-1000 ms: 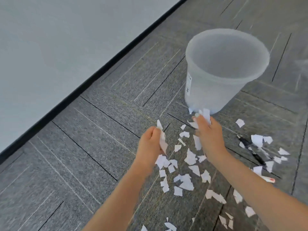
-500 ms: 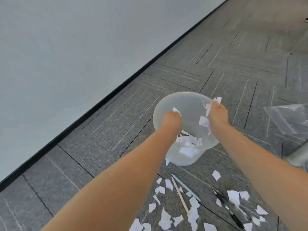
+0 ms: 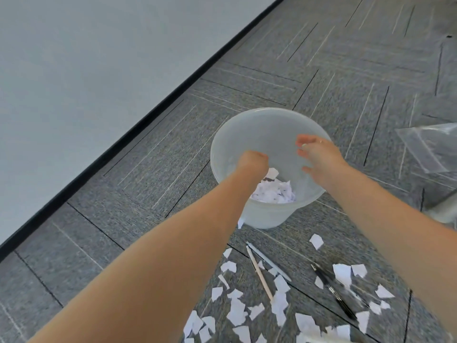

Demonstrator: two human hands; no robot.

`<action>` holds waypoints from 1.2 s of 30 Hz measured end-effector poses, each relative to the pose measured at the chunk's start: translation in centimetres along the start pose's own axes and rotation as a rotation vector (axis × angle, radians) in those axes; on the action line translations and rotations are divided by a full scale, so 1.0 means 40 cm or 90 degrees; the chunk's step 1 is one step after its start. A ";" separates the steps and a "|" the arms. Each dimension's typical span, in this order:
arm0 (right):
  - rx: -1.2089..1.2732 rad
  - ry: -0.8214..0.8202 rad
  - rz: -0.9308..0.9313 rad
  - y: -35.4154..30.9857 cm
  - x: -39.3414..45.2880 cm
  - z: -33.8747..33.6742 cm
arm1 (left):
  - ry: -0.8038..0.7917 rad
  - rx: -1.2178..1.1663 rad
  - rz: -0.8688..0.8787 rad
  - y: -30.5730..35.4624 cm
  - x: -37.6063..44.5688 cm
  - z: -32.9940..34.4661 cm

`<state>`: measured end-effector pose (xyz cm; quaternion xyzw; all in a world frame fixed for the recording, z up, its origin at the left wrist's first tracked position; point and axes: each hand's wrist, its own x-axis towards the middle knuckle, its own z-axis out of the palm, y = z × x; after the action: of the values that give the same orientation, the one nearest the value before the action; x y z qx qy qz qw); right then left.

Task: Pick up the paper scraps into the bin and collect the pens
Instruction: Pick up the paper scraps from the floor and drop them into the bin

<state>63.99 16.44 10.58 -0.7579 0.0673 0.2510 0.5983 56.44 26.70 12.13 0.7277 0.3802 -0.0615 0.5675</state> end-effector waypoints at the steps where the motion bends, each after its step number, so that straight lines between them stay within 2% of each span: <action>1: 0.033 -0.012 0.013 0.005 0.001 -0.003 | -0.009 0.019 -0.002 -0.008 0.003 0.003; 6: 0.000 -0.010 -0.048 0.028 0.004 -0.009 | -0.016 0.025 -0.019 -0.022 0.004 0.005; 9: -0.118 -0.018 -0.080 0.025 0.006 0.000 | -0.022 -0.058 0.002 -0.043 0.013 -0.006; 13: -0.176 -0.019 -0.094 0.039 0.020 0.009 | -0.014 -0.146 0.067 -0.082 0.020 -0.045; 18: -0.175 0.012 -0.130 0.038 -0.002 0.000 | -0.013 -0.079 0.122 -0.076 -0.009 -0.080; 21: -0.072 0.098 -0.243 0.021 -0.082 -0.008 | 0.127 -0.017 0.234 -0.093 -0.065 -0.120; 23: -0.021 0.117 -0.378 0.058 -0.176 -0.010 | 0.234 0.000 0.283 -0.165 -0.132 -0.152; 24: -0.033 0.095 -0.443 0.096 -0.233 -0.002 | 0.253 0.014 0.273 -0.221 -0.168 -0.164; 26: -0.127 -0.009 -0.518 0.206 -0.322 0.036 | 0.228 0.082 0.180 -0.378 -0.224 -0.176; 28: -0.267 -0.155 -0.494 0.331 -0.344 0.097 | 0.143 0.219 0.029 -0.560 -0.257 -0.184; 30: -0.391 -0.260 -0.387 0.452 -0.304 0.169 | 0.031 0.397 -0.119 -0.726 -0.282 -0.197; 33: -0.582 -0.277 -0.239 0.574 -0.184 0.256 | -0.130 0.604 -0.260 -0.895 -0.324 -0.207; 36: -0.755 -0.267 -0.257 0.607 -0.072 0.319 | -0.201 0.663 -0.283 -0.973 -0.358 -0.193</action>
<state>47.91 21.19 -11.29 -0.8918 -0.3436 0.2708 0.1150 19.48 29.13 -8.03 0.7956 0.3541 -0.4654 0.1582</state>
